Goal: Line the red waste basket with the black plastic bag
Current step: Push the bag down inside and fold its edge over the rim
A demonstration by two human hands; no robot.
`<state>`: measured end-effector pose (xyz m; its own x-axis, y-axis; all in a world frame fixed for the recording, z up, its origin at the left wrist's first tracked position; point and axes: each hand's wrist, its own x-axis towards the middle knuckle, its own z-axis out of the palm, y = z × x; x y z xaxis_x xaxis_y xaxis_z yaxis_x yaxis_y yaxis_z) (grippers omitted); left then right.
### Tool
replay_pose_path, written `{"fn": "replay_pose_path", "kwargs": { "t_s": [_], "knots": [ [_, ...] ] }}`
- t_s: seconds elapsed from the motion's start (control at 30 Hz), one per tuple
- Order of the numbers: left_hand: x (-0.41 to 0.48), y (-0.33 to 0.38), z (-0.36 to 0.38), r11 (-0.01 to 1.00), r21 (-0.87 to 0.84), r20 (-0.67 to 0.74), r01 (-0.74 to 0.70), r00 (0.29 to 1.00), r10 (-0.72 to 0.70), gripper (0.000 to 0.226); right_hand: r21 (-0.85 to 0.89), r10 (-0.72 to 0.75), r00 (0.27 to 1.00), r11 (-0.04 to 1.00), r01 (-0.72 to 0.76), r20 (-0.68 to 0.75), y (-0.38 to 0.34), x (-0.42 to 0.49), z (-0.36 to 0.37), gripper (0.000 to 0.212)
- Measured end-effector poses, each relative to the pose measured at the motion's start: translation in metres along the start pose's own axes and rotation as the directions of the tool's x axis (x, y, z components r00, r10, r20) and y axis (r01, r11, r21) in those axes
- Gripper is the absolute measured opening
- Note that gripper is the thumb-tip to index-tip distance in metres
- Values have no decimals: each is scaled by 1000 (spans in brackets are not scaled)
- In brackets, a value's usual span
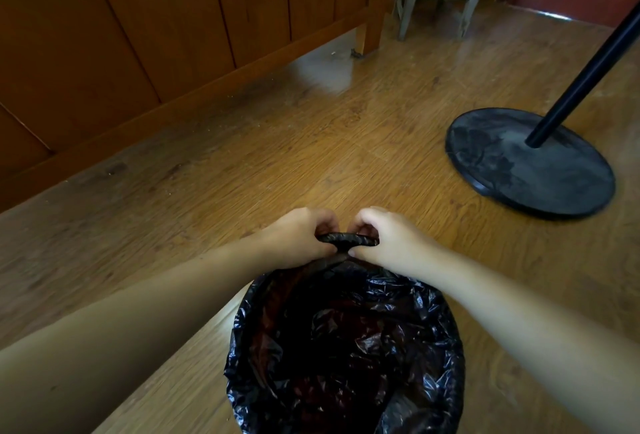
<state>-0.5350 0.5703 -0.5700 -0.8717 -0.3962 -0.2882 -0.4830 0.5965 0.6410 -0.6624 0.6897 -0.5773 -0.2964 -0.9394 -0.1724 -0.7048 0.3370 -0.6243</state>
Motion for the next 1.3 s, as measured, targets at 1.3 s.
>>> {"fn": "replay_pose_path", "kwargs": {
  "t_s": [1.3],
  "knots": [
    [-5,-1,-10,998,-37,-28,53,998,-54,26,1,90,996,996,-90,-27,3,5,0,27]
  ]
}}
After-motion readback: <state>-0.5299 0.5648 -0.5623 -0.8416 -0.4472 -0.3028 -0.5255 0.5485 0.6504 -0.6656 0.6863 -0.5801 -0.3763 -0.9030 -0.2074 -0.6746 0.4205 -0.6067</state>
